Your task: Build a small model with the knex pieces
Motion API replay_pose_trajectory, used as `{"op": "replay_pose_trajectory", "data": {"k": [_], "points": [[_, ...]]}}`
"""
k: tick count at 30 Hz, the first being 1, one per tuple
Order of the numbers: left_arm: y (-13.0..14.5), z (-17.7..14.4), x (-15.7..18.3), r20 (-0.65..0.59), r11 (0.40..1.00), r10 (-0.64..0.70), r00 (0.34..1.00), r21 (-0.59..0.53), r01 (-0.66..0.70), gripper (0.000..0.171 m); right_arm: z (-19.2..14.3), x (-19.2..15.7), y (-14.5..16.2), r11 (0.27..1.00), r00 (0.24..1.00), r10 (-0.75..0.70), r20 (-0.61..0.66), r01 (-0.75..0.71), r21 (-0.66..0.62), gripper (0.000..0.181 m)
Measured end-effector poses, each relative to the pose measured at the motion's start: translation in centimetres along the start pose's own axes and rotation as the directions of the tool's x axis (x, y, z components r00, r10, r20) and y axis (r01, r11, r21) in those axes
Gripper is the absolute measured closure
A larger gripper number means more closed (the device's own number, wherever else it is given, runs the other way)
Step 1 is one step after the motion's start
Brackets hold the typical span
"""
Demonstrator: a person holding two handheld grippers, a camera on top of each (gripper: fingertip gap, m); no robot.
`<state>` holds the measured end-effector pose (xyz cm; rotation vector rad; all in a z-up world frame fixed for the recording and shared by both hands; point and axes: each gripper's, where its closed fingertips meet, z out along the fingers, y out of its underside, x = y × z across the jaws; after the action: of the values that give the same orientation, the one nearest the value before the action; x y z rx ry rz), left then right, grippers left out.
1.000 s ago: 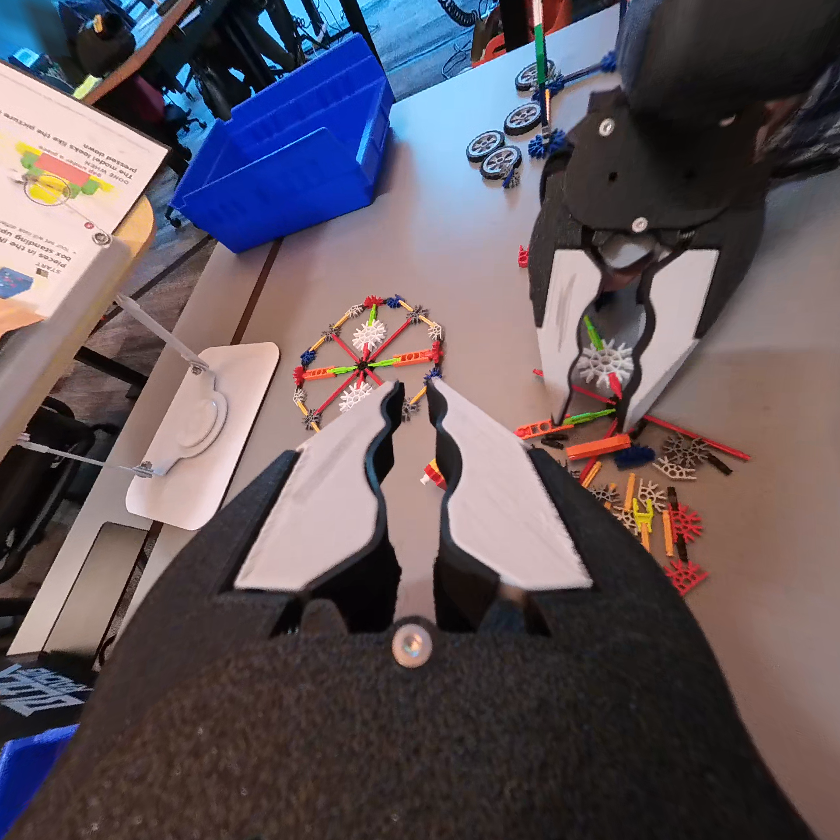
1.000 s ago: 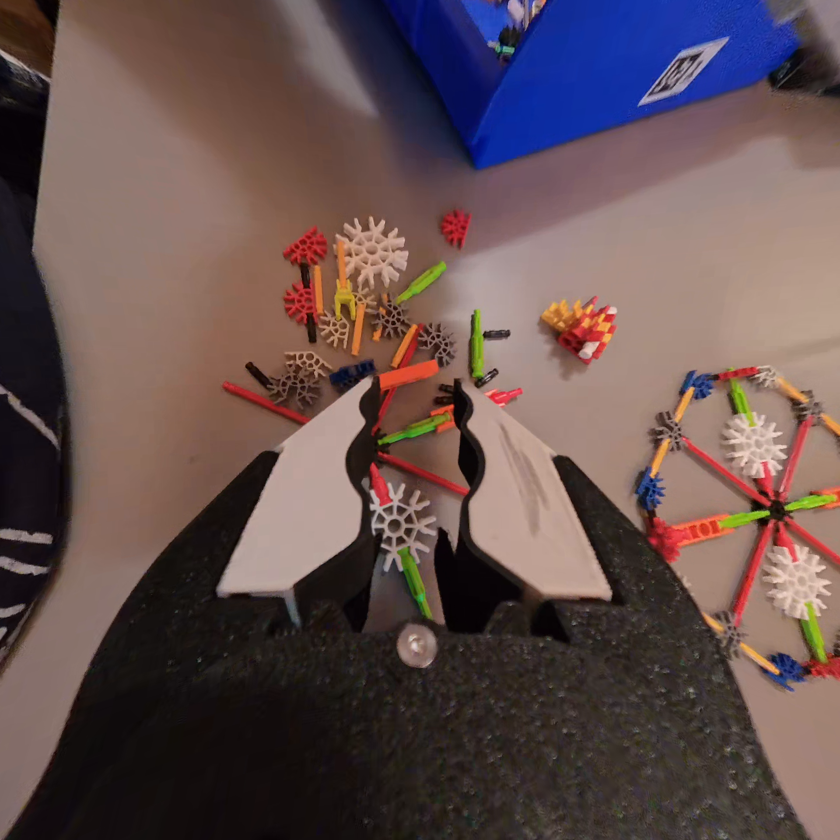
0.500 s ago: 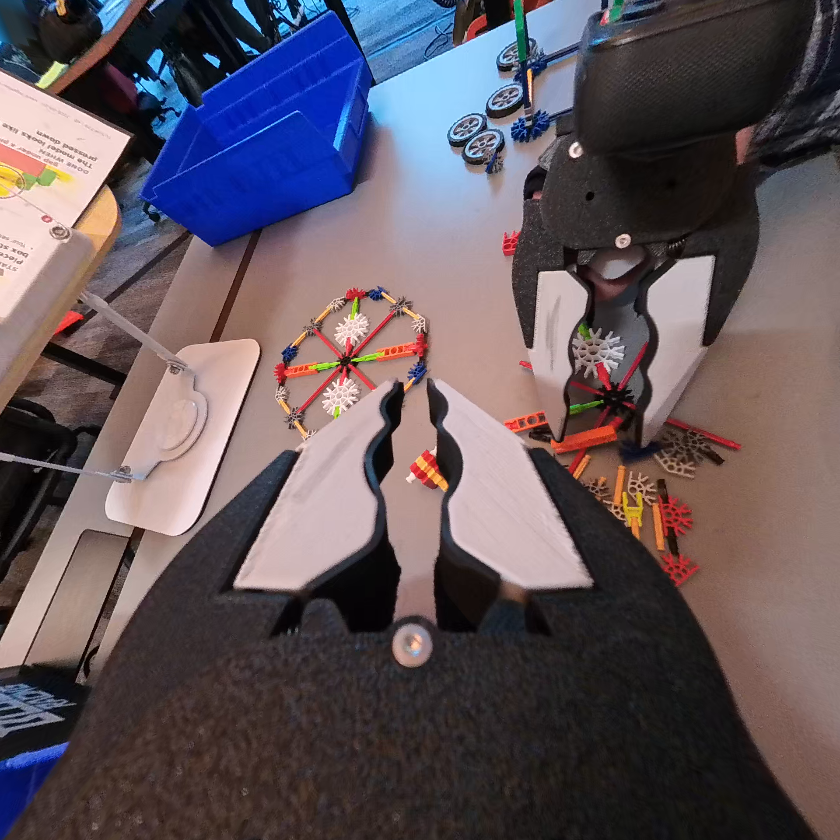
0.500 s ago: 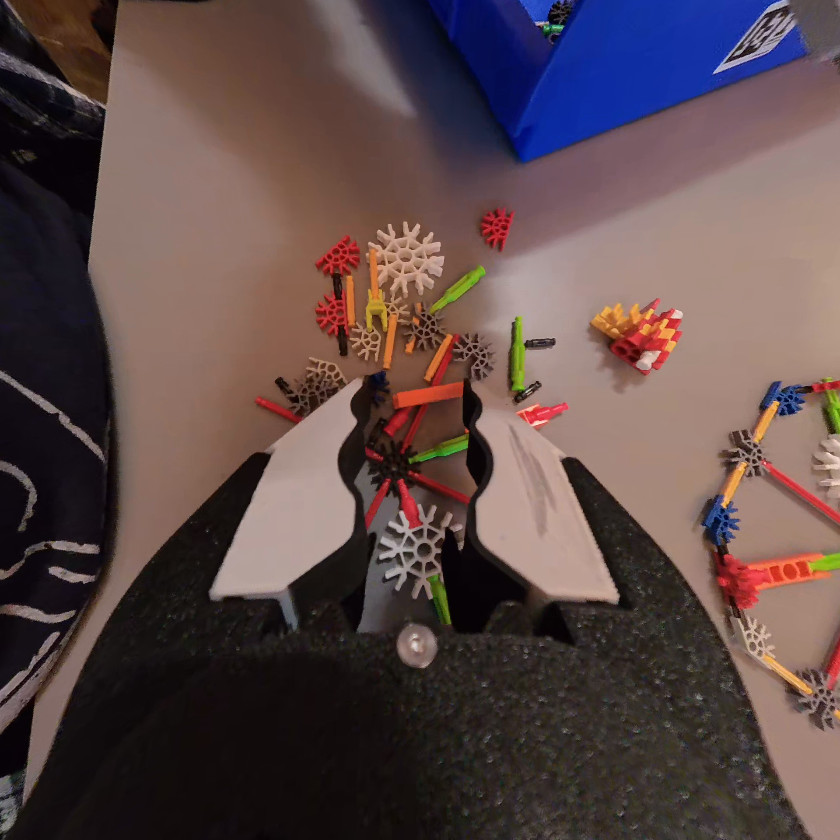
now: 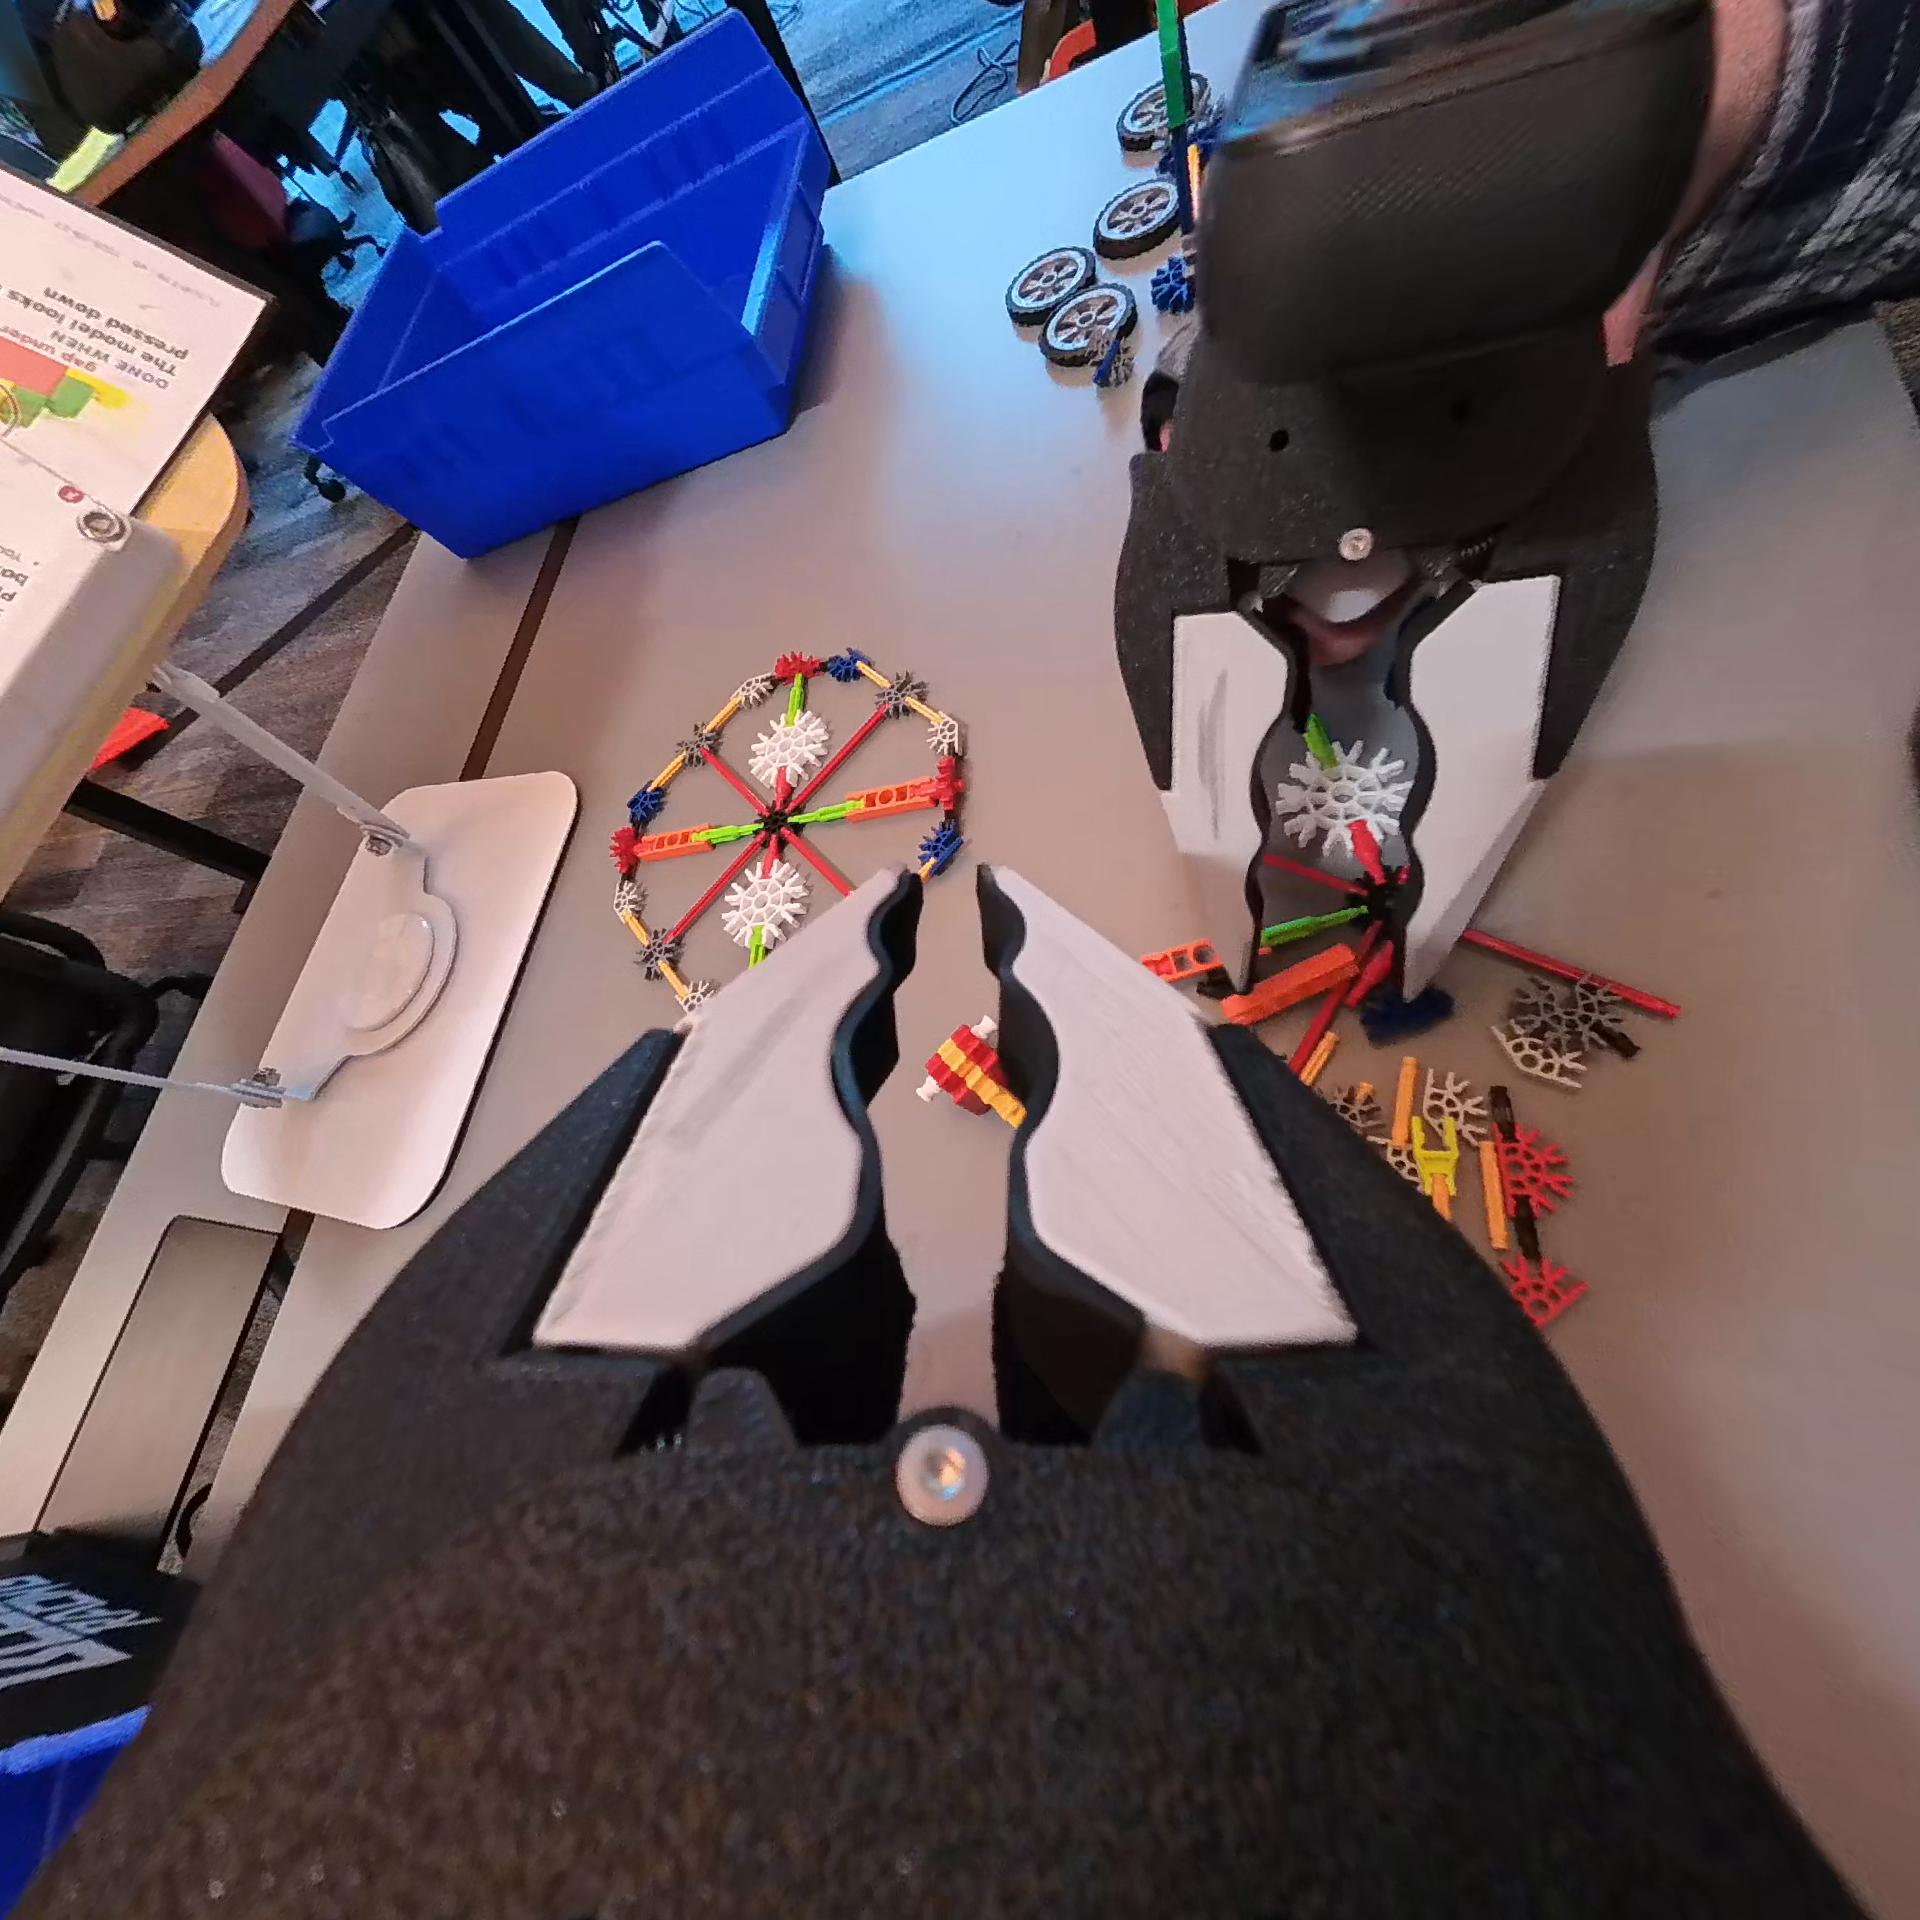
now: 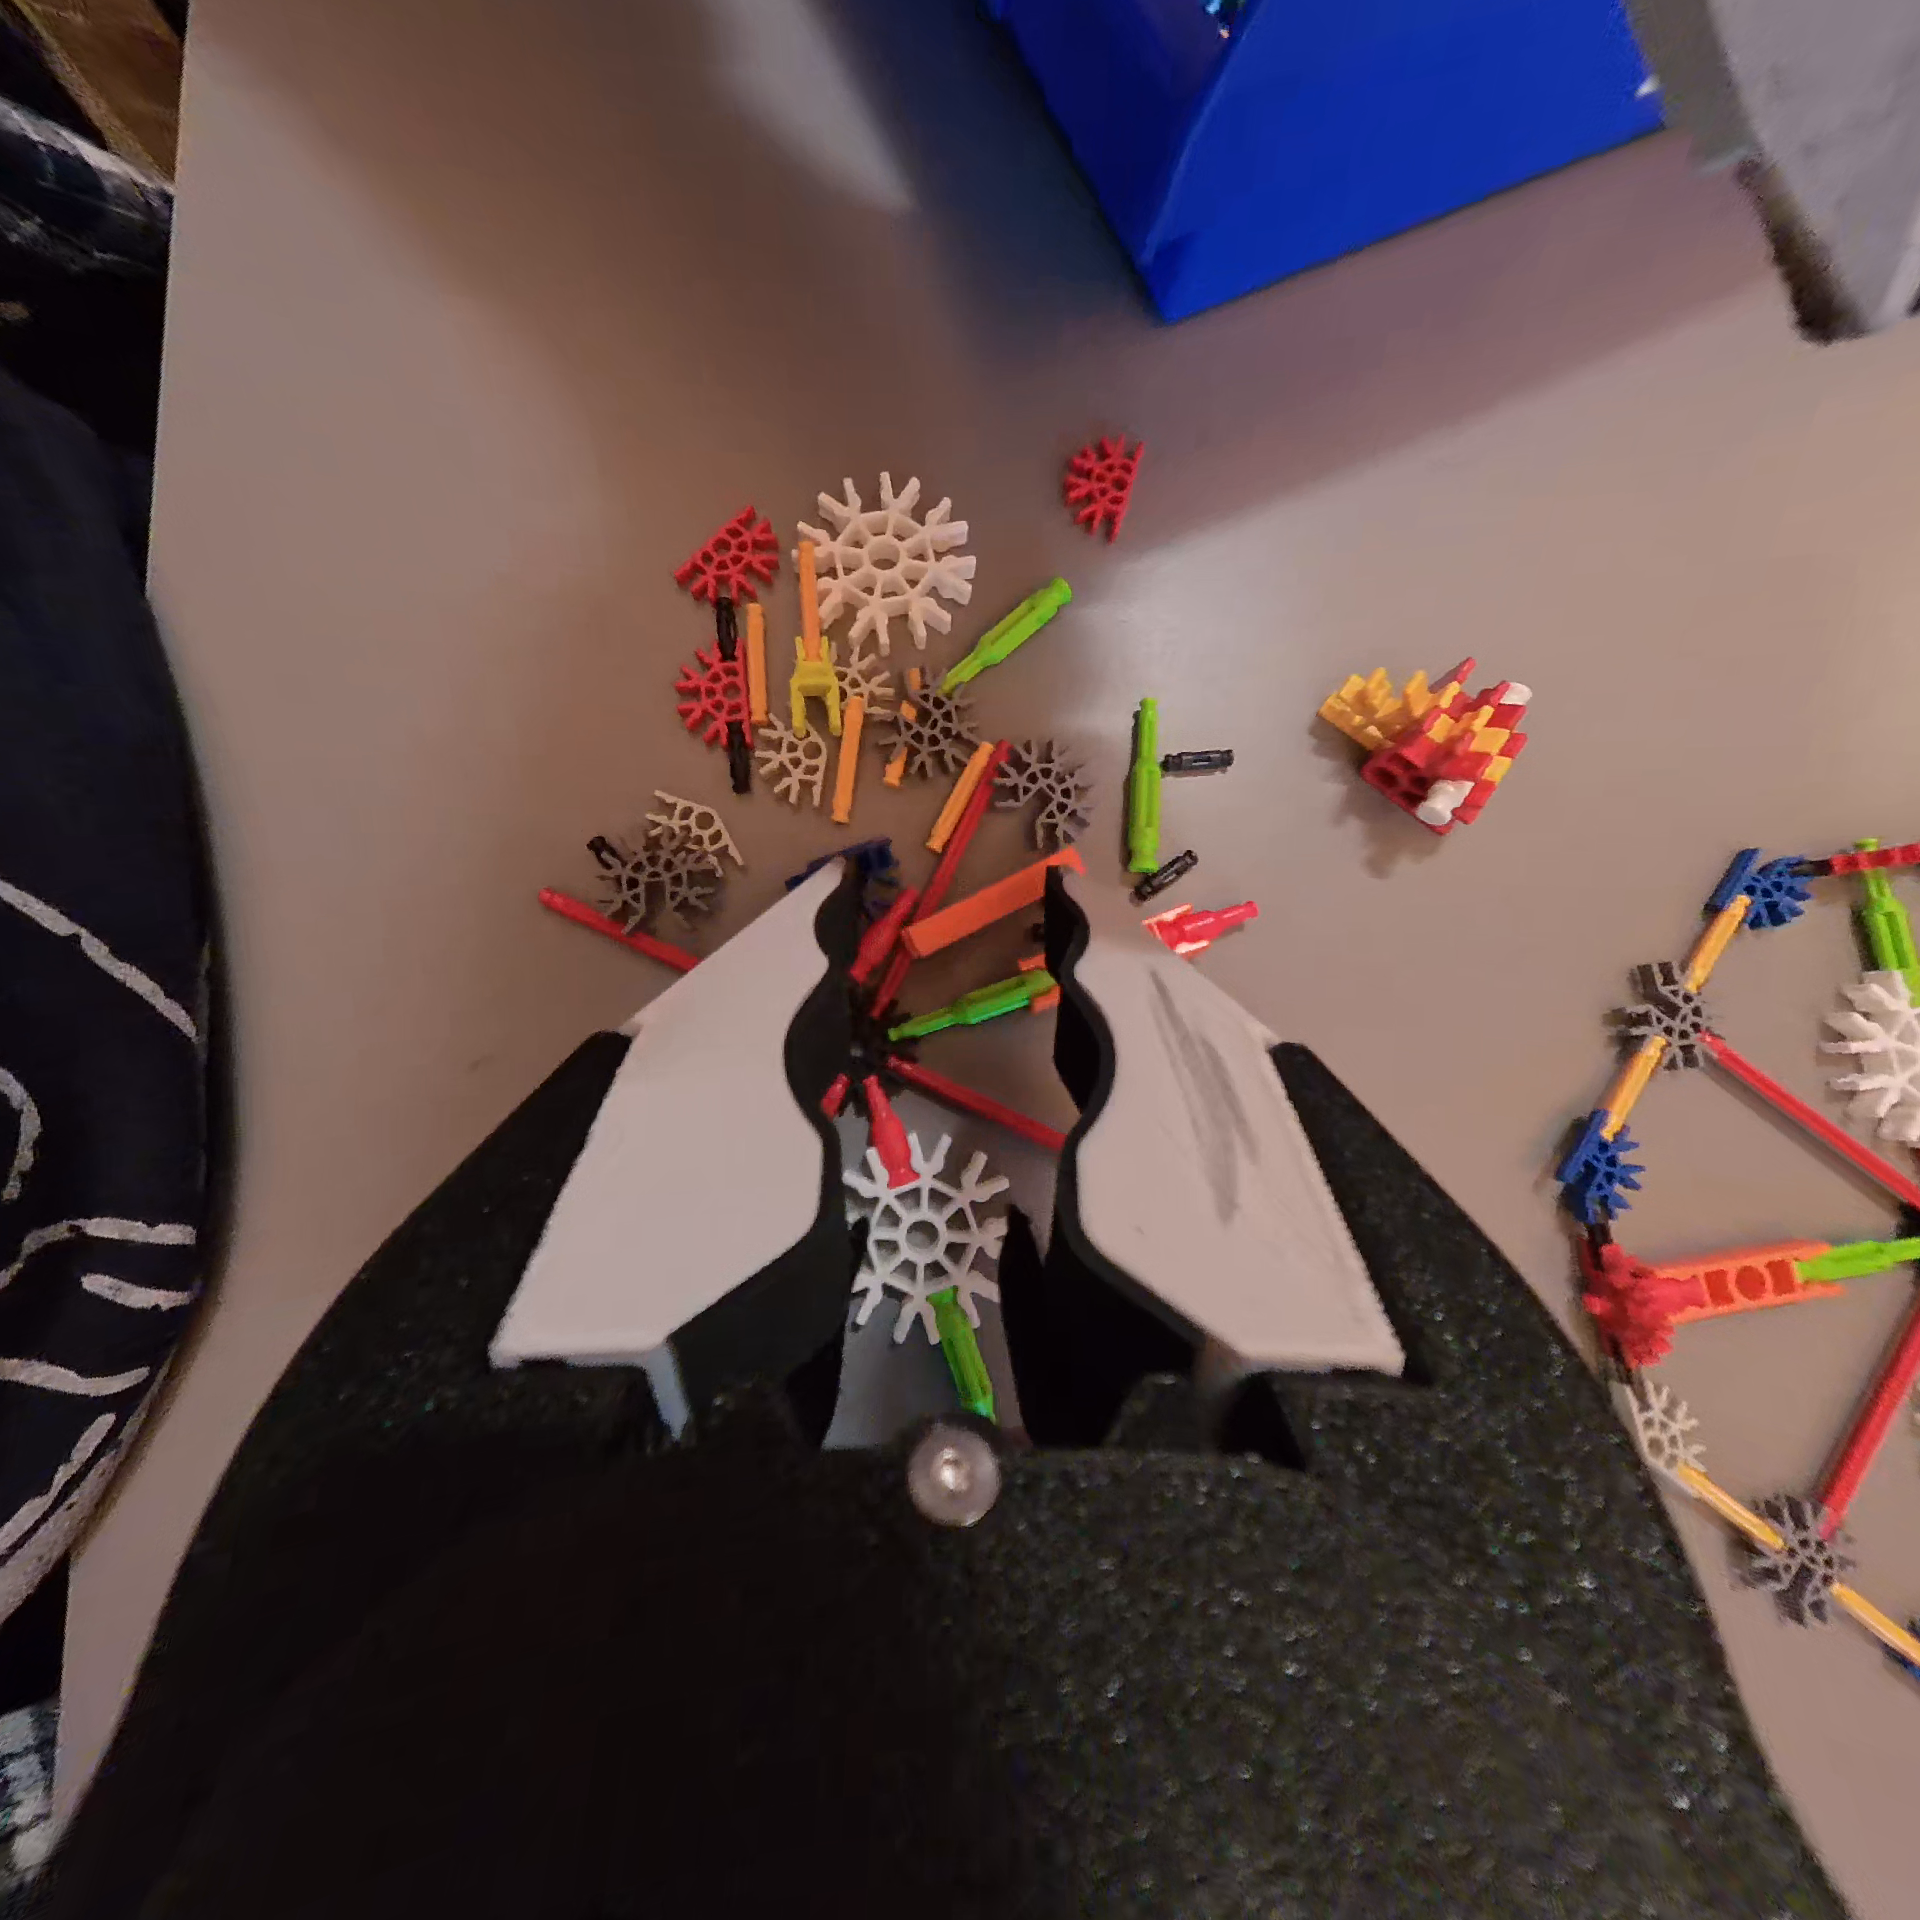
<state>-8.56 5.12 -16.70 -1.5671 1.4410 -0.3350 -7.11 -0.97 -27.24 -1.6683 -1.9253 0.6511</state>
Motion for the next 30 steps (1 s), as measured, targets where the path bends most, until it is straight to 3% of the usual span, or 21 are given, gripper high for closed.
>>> {"op": "replay_pose_trajectory", "data": {"k": [10, 17, 26, 30], "points": [[0.3, 0.2, 0.3, -0.007, 1.0, 0.012, 1.0, -0.023, -0.013, 0.16, -0.3, 0.5, 0.4, 0.999, 0.999, 0.041, -0.011, -0.041, -0.003, 0.176], [0.8, 0.2, 0.7, -0.031, 0.998, 0.03, 0.999, -0.059, -0.032, 0.159, -1.4, 1.3, 0.8, 0.997, 0.995, 0.078, -0.062, -0.078, -0.002, 0.163], [1.4, 0.5, 1.3, -0.044, 0.994, 0.053, 0.998, -0.094, -0.057, 0.158, -1.1, 1.2, 0.8, 0.993, 0.992, 0.118, -0.044, -0.118, 0.003, 0.16], [1.3, 0.4, 0.9, -0.032, 0.995, 0.049, 0.998, -0.091, -0.052, 0.158, -2.6, 3.0, 0.5, 0.987, 0.982, 0.157, -0.109, -0.153, 0.043, 0.16]]}}
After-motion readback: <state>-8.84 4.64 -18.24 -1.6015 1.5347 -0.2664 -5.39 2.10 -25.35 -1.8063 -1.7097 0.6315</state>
